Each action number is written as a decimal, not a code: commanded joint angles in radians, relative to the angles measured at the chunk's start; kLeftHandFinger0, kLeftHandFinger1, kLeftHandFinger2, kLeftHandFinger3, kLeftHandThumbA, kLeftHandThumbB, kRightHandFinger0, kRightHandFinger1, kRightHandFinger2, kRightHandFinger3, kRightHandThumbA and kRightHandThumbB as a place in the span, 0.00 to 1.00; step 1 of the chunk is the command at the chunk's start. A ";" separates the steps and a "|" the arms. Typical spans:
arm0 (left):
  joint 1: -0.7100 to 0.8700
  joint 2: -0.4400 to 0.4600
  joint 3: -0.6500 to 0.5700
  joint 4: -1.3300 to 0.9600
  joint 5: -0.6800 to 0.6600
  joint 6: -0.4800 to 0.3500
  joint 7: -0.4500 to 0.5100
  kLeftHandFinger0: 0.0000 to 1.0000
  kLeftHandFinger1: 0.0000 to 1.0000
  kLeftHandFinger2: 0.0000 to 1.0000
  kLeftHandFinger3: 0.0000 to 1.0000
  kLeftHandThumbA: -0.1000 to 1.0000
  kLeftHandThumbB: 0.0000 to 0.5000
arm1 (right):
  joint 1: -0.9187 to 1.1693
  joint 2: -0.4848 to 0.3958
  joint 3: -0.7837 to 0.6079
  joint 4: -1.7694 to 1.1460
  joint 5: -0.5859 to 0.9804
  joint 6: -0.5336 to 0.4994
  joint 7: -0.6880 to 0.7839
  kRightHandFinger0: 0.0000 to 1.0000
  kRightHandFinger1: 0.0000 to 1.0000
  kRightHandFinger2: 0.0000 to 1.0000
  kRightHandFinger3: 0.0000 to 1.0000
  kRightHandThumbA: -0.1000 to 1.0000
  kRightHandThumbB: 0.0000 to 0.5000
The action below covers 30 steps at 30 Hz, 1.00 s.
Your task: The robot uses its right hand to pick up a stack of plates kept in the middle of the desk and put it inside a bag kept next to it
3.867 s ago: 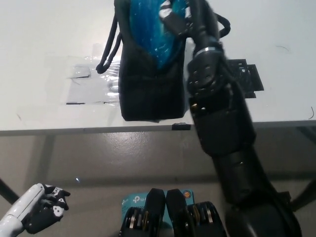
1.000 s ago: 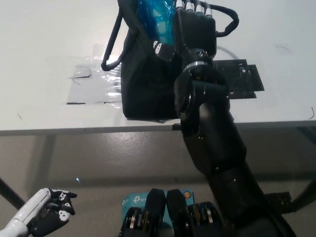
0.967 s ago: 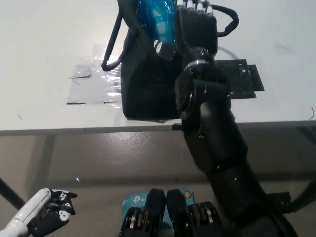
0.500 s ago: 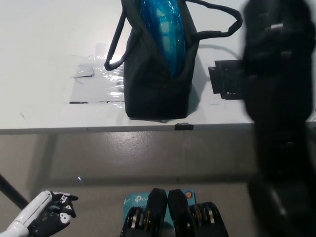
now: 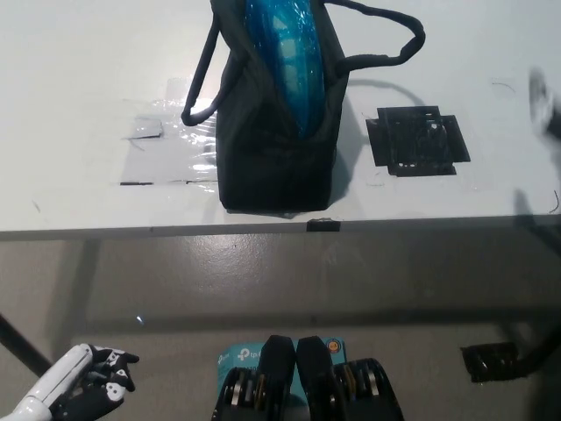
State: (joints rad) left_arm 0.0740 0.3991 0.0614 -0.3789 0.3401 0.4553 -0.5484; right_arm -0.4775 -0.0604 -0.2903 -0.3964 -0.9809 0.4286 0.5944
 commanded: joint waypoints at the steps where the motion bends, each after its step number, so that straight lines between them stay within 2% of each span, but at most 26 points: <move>1: 0.007 0.040 -0.001 -0.028 -0.001 0.015 0.019 0.71 0.74 0.74 0.71 0.00 0.00 | 0.378 0.064 -0.065 -0.004 0.460 -0.425 -0.280 1.00 1.00 1.00 1.00 0.54 0.41; 2: 0.007 0.042 -0.003 -0.029 -0.002 0.015 0.021 0.71 0.73 0.75 0.71 0.00 0.00 | 0.396 0.074 -0.071 0.019 0.477 -0.449 -0.302 1.00 1.00 1.00 1.00 0.54 0.47; 4: 0.006 0.039 -0.002 -0.031 -0.004 0.015 0.020 0.71 0.73 0.75 0.72 0.00 0.00 | 0.449 0.096 -0.095 0.096 0.539 -0.536 -0.347 0.92 1.00 1.00 1.00 0.50 0.45; 9: 0.006 0.043 -0.007 -0.029 -0.007 0.001 0.028 0.69 0.72 0.74 0.71 0.00 0.00 | 0.486 0.087 -0.113 0.202 0.581 -0.640 -0.399 0.87 1.00 1.00 1.00 0.49 0.48; 11: 0.002 0.030 0.005 -0.031 -0.002 0.015 0.025 0.71 0.74 0.76 0.72 0.00 0.00 | 0.484 0.083 -0.123 0.251 0.590 -0.663 -0.414 0.81 1.00 1.00 1.00 0.54 0.50; 13: 0.000 0.031 0.003 -0.030 0.001 0.015 0.027 0.71 0.73 0.75 0.72 0.00 0.00 | 0.477 0.075 -0.133 0.300 0.613 -0.694 -0.420 0.76 1.00 1.00 1.00 0.50 0.50; 15: 0.001 0.034 -0.004 -0.033 0.003 0.014 0.036 0.70 0.72 0.73 0.71 0.00 0.02 | 0.471 0.059 -0.141 0.379 0.634 -0.750 -0.432 0.69 0.93 1.00 1.00 0.43 0.47; 17: 0.006 0.039 -0.003 -0.030 -0.001 0.010 0.036 0.70 0.72 0.73 0.71 0.00 0.02 | 0.475 0.057 -0.143 0.413 0.647 -0.774 -0.433 0.66 0.91 1.00 1.00 0.42 0.47; 20: 0.017 0.038 0.002 -0.033 0.004 0.014 0.037 0.71 0.74 0.75 0.72 0.00 0.00 | 0.473 0.056 -0.141 0.451 0.643 -0.742 -0.427 0.53 0.80 1.00 1.00 0.45 0.55; 21: 0.018 0.039 0.002 -0.033 0.004 0.015 0.037 0.71 0.75 0.75 0.72 0.00 0.00 | 0.473 0.055 -0.140 0.455 0.645 -0.745 -0.429 0.52 0.79 1.00 1.00 0.45 0.55; 23: 0.013 0.052 -0.001 -0.044 0.007 0.013 0.031 0.70 0.73 0.74 0.72 0.00 0.01 | 0.469 0.051 -0.132 0.443 0.638 -0.691 -0.407 0.44 0.68 0.97 0.96 0.44 0.52; 24: 0.013 0.050 0.002 -0.042 0.002 0.014 0.030 0.70 0.73 0.74 0.72 0.00 0.01 | 0.469 0.041 -0.124 0.447 0.628 -0.664 -0.387 0.47 0.72 0.98 0.98 0.46 0.53; 27: 0.014 0.049 0.003 -0.041 -0.001 0.015 0.030 0.70 0.73 0.74 0.72 0.00 0.00 | 0.471 0.030 -0.113 0.455 0.631 -0.661 -0.390 0.47 0.72 0.98 0.99 0.47 0.54; 28: 0.031 0.042 0.015 -0.053 -0.001 0.015 0.014 0.71 0.74 0.75 0.72 0.00 0.02 | 0.509 0.009 -0.085 0.419 0.579 -0.639 -0.378 0.48 0.69 0.94 0.97 0.46 0.56; 29: 0.034 0.047 0.011 -0.053 -0.005 0.015 0.019 0.70 0.73 0.74 0.70 0.00 0.03 | 0.511 0.008 -0.080 0.415 0.576 -0.635 -0.383 0.47 0.65 0.86 0.93 0.43 0.58; 30: 0.037 0.048 0.012 -0.053 0.007 0.015 0.003 0.71 0.74 0.76 0.71 0.00 0.03 | 0.516 0.004 -0.073 0.410 0.582 -0.629 -0.382 0.51 0.66 0.82 0.91 0.43 0.57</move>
State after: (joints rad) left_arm 0.0915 0.4024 0.0640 -0.3862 0.3386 0.4562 -0.5469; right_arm 0.0193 -0.0138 -0.3802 0.0410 -0.5123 -0.0554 0.3182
